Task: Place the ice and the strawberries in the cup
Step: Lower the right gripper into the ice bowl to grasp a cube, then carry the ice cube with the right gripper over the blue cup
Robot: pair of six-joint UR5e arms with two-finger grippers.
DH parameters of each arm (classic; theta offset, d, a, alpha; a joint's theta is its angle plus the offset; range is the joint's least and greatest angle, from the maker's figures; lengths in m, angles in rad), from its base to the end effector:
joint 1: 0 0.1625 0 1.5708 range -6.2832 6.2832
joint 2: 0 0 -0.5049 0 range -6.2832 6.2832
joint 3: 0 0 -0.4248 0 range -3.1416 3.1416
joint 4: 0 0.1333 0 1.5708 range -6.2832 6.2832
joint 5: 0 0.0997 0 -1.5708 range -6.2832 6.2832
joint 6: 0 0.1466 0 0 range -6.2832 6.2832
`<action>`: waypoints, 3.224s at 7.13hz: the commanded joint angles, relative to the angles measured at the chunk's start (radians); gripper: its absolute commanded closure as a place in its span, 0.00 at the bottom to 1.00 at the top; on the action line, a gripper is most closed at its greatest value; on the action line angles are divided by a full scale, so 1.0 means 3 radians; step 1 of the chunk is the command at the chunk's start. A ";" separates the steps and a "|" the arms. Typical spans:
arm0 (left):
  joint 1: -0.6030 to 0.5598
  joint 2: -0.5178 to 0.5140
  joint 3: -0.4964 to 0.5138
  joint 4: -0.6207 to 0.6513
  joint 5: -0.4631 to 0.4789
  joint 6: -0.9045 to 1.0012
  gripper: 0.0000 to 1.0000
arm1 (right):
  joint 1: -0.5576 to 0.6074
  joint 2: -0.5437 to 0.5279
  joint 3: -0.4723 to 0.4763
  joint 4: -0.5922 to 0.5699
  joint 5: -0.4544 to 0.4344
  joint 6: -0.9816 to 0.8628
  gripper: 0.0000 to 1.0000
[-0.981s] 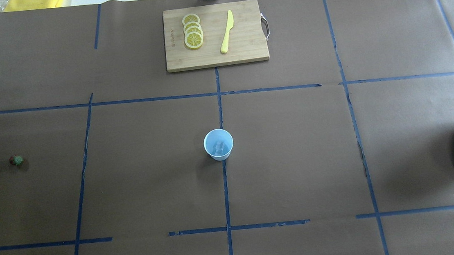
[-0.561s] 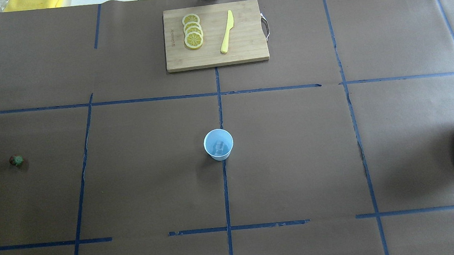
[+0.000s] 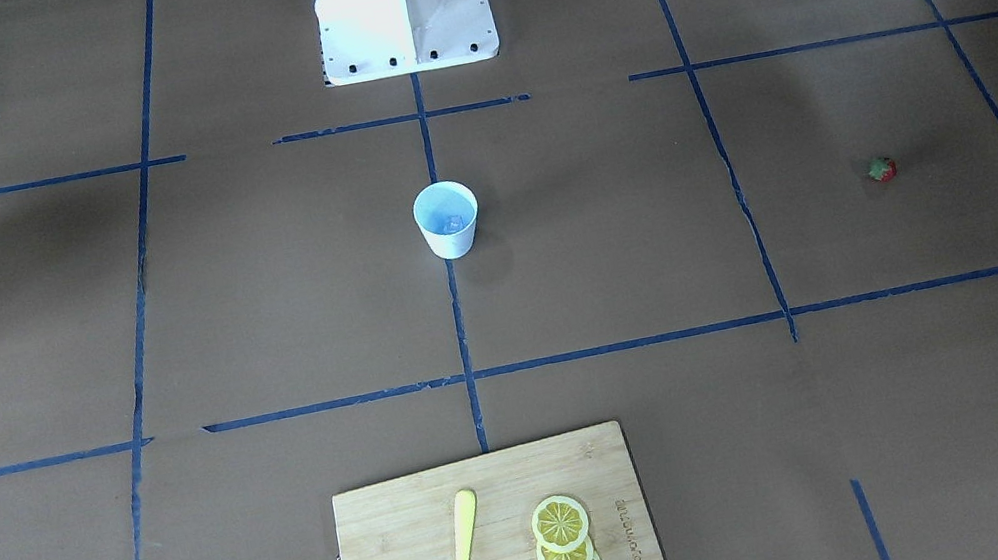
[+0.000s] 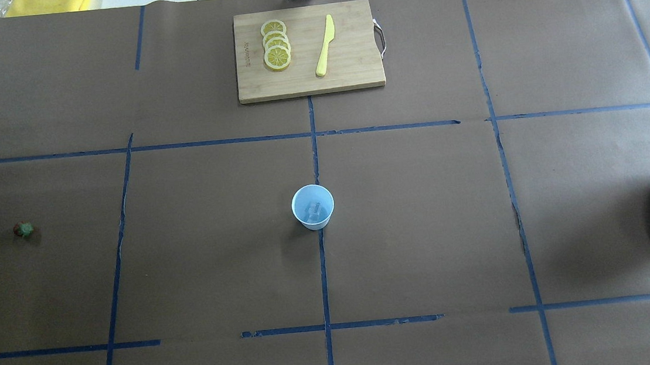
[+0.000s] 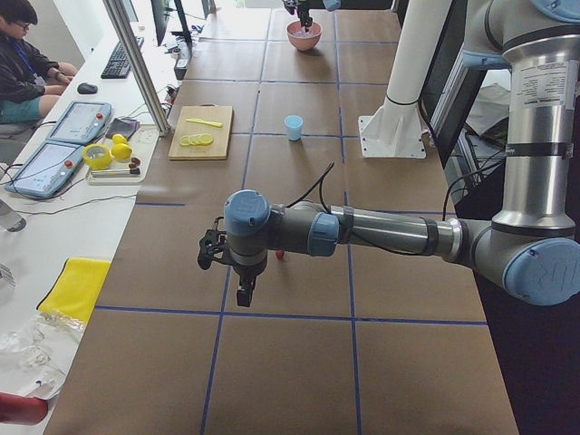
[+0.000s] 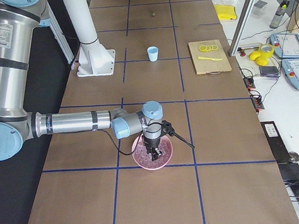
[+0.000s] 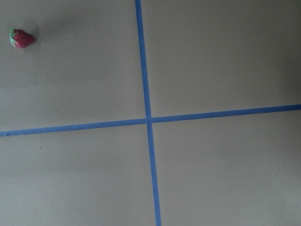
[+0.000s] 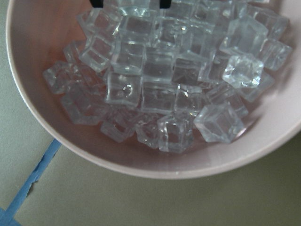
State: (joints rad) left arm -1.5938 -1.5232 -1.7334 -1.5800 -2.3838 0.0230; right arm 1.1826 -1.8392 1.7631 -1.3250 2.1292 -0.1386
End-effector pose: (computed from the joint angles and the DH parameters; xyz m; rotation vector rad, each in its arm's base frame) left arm -0.0385 -0.5086 0.7057 0.1359 0.8090 0.0505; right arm -0.1033 -0.3996 0.7873 0.0959 -0.5810 -0.5591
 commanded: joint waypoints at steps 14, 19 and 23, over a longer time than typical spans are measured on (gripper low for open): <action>-0.0005 0.0051 -0.0118 0.0025 -0.0082 0.0000 0.00 | 0.0021 0.0035 0.0456 -0.0346 0.0051 0.0052 1.00; 0.0000 0.0046 -0.0107 0.0020 -0.0077 0.0000 0.00 | -0.0213 0.1404 0.0826 -0.1647 0.0414 0.0995 1.00; 0.0020 0.0036 -0.0056 0.0010 -0.0036 0.0010 0.00 | -0.1077 0.2517 0.0490 -0.1653 0.0297 0.2600 1.00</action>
State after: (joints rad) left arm -1.5895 -1.5119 -1.7563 -1.5768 -2.3956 0.0260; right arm 0.9355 -1.2015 1.9582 -1.8203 2.2362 0.4823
